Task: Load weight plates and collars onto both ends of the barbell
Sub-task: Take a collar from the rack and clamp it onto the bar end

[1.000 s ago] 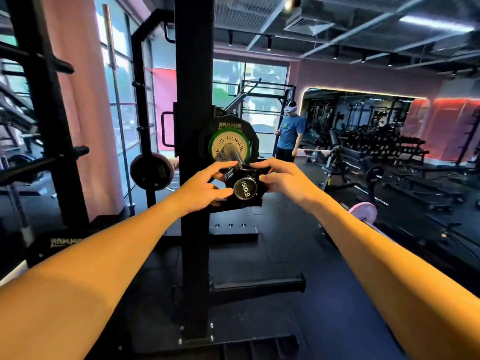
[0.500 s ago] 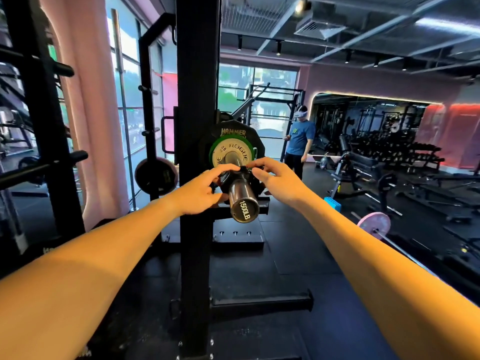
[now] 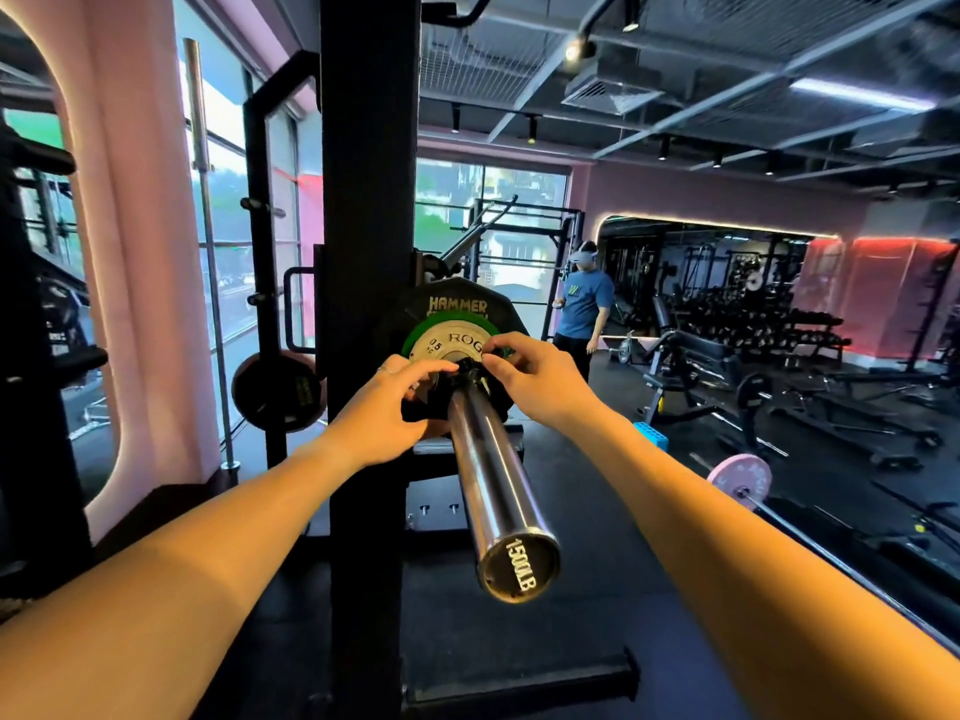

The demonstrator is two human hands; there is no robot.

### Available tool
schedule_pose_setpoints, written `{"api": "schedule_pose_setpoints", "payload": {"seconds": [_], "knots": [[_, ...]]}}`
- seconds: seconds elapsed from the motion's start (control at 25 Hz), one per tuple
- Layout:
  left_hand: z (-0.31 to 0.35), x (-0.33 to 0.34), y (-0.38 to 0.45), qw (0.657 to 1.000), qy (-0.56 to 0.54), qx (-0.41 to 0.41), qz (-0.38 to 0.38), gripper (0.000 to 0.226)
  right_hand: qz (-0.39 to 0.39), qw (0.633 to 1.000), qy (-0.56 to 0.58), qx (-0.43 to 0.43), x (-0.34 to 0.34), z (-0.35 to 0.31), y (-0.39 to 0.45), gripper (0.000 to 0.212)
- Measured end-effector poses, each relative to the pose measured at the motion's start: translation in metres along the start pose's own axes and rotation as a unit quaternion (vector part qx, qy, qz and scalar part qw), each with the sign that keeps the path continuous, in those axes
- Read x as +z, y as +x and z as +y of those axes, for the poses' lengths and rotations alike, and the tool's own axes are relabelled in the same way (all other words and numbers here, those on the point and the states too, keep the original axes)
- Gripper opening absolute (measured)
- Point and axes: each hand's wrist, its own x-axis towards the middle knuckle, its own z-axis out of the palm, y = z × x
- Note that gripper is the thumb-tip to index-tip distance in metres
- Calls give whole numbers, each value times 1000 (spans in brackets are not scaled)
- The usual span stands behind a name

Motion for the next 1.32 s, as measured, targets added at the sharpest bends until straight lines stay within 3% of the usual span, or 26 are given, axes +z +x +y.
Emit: {"api": "schedule_pose_setpoints", "payload": {"seconds": [0.28,0.48,0.8,1.32], "knots": [[-9,2,29,989,137,-38,27,61,-38,999,-2,-8,6,19,43,30],[-13,7,48,978,195,-68,25,62,-70,997,10,-6,11,33,69,30],[-24,22,48,986,104,-121,46,52,-35,998,1,-56,18,41,84,20],[-26,26,48,989,41,-128,57,45,59,971,225,59,36,63,76,18]]}}
